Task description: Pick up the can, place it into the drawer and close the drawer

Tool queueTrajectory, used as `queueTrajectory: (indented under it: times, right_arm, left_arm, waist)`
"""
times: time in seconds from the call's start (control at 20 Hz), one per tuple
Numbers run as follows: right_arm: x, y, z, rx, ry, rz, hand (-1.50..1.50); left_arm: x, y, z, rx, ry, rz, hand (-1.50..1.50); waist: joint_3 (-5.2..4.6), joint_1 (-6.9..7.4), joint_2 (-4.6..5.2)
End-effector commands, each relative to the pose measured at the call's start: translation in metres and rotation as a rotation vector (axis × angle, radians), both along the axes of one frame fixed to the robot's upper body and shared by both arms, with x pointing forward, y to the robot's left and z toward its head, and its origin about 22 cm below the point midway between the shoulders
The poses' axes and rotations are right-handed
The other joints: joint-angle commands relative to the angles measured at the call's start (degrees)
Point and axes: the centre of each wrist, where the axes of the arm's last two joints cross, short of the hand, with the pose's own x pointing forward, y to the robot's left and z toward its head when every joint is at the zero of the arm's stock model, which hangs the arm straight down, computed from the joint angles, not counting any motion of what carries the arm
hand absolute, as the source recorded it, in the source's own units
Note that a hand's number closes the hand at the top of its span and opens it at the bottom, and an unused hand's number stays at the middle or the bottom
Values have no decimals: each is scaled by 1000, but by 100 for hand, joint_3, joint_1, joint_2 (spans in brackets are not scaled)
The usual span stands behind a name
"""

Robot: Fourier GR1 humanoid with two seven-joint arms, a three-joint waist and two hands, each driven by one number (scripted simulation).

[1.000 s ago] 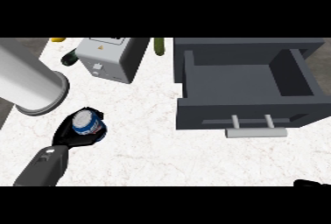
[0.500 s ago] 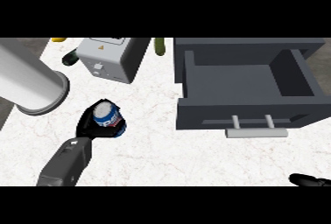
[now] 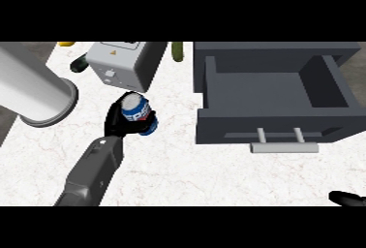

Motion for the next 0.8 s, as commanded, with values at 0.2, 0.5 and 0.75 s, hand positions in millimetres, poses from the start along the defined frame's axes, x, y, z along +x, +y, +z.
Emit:
queueTrajectory:
  times: [0.2,0.5,0.75]
  right_arm:
    - [-11,-19,-15,-4,14,-44,-150]
    - [-6,-13,6,-7,4,-30,-150]
    - [-8,-10,5,-16,11,-36,-150]
  left_arm:
    - [41,-40,73,51,-67,-86,150]
    - [51,-76,122,56,-92,-142,150]
    - [62,-112,204,67,-95,-150,150]
  waist:
    - [12,108,-74]
    - [4,33,-50]
    - [5,9,-49]
